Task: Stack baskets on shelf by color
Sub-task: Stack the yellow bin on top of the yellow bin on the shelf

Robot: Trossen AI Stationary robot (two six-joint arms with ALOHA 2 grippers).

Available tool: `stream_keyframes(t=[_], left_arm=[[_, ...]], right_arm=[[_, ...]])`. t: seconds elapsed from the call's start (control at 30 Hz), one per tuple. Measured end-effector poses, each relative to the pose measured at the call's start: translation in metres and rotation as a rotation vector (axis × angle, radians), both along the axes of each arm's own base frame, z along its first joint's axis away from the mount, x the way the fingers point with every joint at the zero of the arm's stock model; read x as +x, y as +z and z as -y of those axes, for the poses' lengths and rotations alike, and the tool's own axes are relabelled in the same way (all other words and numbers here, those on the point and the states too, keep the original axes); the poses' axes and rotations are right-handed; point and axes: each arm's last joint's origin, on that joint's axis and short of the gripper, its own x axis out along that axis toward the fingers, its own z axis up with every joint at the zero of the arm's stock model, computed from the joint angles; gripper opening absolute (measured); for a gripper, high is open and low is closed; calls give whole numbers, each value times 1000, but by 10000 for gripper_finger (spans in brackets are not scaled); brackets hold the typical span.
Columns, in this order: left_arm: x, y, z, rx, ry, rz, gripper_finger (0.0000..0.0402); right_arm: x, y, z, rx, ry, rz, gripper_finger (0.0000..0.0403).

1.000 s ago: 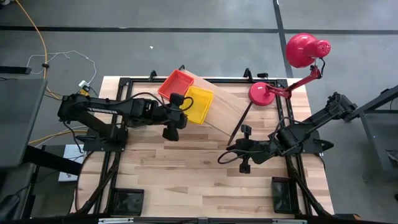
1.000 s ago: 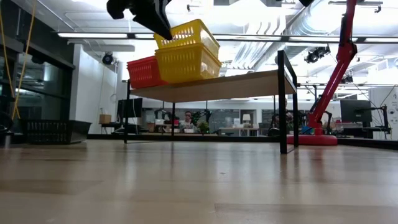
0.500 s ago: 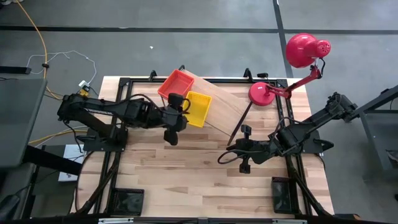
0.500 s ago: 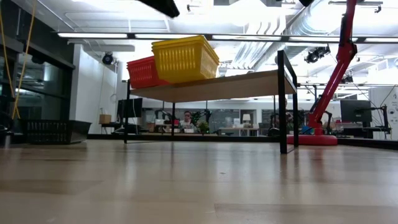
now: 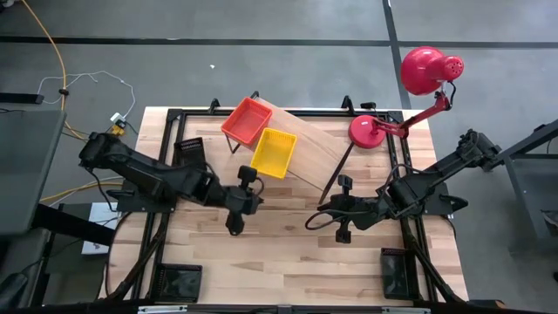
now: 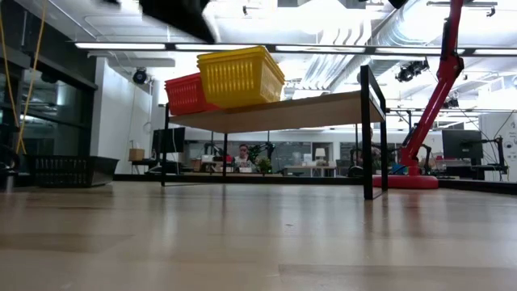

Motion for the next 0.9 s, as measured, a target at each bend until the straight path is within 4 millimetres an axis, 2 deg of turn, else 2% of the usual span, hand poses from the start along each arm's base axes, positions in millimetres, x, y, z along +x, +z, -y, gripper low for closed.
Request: stream_keyframes(t=[0.13, 0.3, 0.57, 0.9], left_arm=[[-1, -36, -11, 27, 59, 131, 1], [-2, -50, -29, 87, 151, 290, 0], [-1, -47, -56, 189, 291, 311, 0], [-5, -43, -79, 278, 390, 297, 0]], right_arm=[[0, 0, 0, 3, 5, -2, 0], [0, 0, 0, 1, 5, -6, 0], [0, -1, 0, -7, 9, -8, 0], [0, -1, 0, -8, 8, -8, 0]])
